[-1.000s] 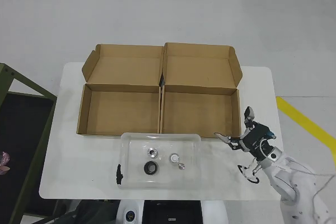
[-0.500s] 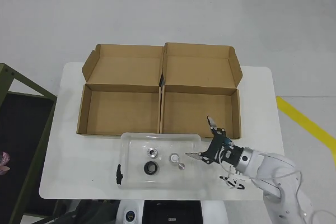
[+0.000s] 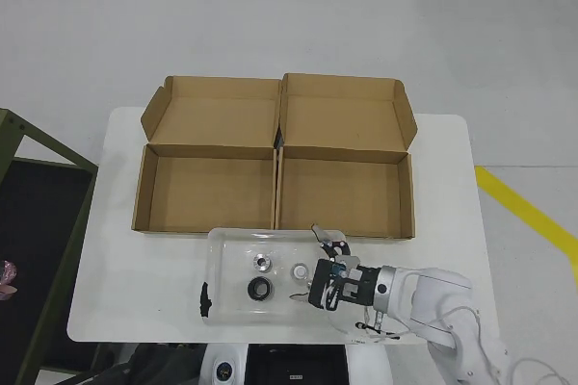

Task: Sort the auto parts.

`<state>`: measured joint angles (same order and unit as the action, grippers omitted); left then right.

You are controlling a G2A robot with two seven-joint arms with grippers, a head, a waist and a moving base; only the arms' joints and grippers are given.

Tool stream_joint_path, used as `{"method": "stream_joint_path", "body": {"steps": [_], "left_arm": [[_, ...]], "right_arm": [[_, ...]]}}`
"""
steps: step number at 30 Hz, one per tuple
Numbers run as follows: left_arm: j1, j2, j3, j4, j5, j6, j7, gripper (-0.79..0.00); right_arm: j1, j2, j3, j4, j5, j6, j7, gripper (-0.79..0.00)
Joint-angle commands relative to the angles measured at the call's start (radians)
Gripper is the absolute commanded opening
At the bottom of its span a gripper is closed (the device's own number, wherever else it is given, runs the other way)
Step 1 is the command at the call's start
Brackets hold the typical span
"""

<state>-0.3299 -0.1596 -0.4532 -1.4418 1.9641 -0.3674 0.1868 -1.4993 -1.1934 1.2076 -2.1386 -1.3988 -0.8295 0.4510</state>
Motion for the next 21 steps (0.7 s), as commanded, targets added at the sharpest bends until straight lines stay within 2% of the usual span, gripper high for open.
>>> {"method": "stream_joint_path", "body": {"steps": [1,11,21], "left_arm": [[0.0,0.0,0.0,0.0,0.0,0.0,0.0,0.0],[0.0,0.0,0.0,0.0,0.0,0.0,0.0,0.0],[0.0,0.0,0.0,0.0,0.0,0.0,0.0,0.0]], "right_arm": [[0.01,0.0,-0.02,0.004,-0.012,0.004,0.017,0.0],[0.051,0.004,-0.106,0.052,-0.049,-0.02,0.098,0.0],[0.098,0.006,-0.145,0.134,-0.004,-0.01,0.121,0.0]]}}
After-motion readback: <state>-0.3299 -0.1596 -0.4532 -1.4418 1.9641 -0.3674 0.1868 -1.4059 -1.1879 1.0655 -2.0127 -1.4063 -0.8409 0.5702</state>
